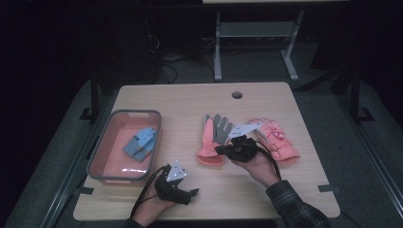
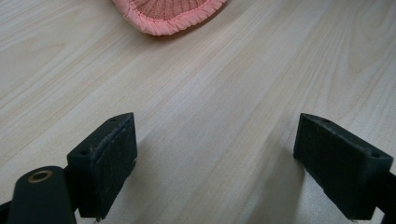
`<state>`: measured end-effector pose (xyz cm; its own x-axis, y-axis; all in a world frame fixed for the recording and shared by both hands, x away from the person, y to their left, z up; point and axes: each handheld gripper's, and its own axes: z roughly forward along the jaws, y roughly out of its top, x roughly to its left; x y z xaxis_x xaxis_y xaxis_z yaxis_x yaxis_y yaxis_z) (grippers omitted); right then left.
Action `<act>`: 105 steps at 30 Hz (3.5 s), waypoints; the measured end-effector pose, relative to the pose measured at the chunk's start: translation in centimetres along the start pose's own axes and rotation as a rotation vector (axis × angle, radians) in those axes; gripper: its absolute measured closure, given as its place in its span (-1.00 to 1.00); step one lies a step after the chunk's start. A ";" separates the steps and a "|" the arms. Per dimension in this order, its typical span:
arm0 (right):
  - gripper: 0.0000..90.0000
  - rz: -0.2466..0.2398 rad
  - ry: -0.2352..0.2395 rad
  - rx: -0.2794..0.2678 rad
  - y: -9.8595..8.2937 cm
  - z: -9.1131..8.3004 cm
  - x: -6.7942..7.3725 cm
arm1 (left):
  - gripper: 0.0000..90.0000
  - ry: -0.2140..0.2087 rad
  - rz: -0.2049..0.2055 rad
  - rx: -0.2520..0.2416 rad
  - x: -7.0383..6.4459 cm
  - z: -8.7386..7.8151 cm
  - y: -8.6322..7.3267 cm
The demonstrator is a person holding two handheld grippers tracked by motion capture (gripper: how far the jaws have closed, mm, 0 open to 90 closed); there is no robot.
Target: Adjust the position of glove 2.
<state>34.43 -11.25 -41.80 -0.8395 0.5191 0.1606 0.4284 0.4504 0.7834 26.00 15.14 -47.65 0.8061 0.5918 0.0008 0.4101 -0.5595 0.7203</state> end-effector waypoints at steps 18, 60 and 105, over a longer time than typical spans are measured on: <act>0.99 0.000 -0.018 0.069 0.3 3.5 -0.9 | -0.72 -0.006 0.005 0.007 0.1 0.0 0.0; 1.00 -0.036 -0.082 0.182 -1.9 1.0 -3.7 | -0.72 -0.007 0.004 0.004 0.1 0.0 0.0; 0.76 -0.006 -0.014 0.142 -6.0 -4.5 2.5 | -0.71 -0.007 0.001 0.002 0.1 0.0 0.0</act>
<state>28.27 -15.95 -43.45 -0.8378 0.5259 0.1468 0.4673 0.5515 0.6909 26.09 15.14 -47.66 0.8093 0.5874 -0.0038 0.4105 -0.5609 0.7190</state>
